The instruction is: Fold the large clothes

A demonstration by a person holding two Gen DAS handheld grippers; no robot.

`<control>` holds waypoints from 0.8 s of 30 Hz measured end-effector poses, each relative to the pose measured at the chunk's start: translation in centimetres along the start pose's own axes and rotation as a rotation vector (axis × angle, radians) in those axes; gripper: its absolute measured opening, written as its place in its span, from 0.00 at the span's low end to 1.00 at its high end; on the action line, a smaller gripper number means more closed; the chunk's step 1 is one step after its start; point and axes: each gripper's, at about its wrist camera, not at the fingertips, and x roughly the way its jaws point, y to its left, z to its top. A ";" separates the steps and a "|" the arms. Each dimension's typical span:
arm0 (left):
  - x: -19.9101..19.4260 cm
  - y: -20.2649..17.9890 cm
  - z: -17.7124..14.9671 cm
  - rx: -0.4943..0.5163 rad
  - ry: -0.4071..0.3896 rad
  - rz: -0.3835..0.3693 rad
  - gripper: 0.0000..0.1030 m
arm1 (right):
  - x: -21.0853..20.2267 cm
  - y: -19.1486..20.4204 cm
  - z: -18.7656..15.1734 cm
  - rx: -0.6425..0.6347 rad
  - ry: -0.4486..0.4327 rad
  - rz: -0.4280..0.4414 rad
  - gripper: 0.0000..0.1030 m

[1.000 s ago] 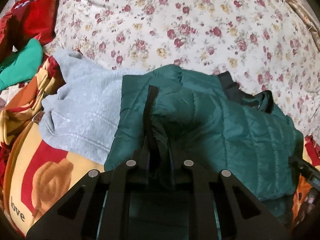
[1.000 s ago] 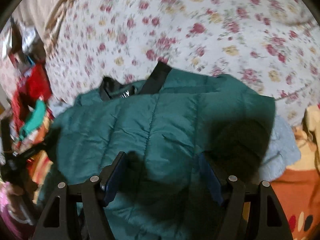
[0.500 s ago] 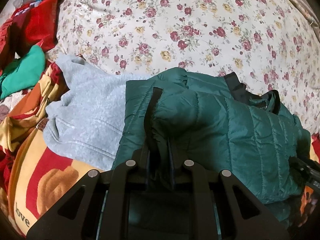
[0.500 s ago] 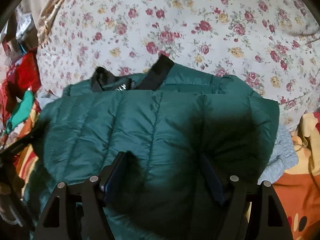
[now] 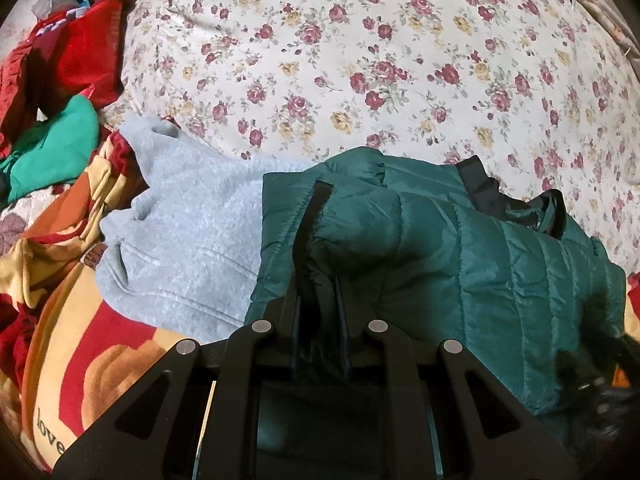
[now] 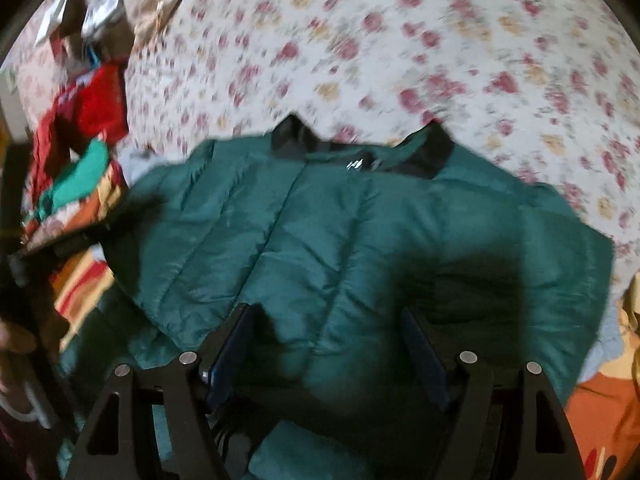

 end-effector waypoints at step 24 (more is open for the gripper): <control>-1.8 -3.6 -0.9 0.115 -0.027 -0.023 0.69 | -4.1 -8.7 0.7 0.169 -0.070 -0.123 0.72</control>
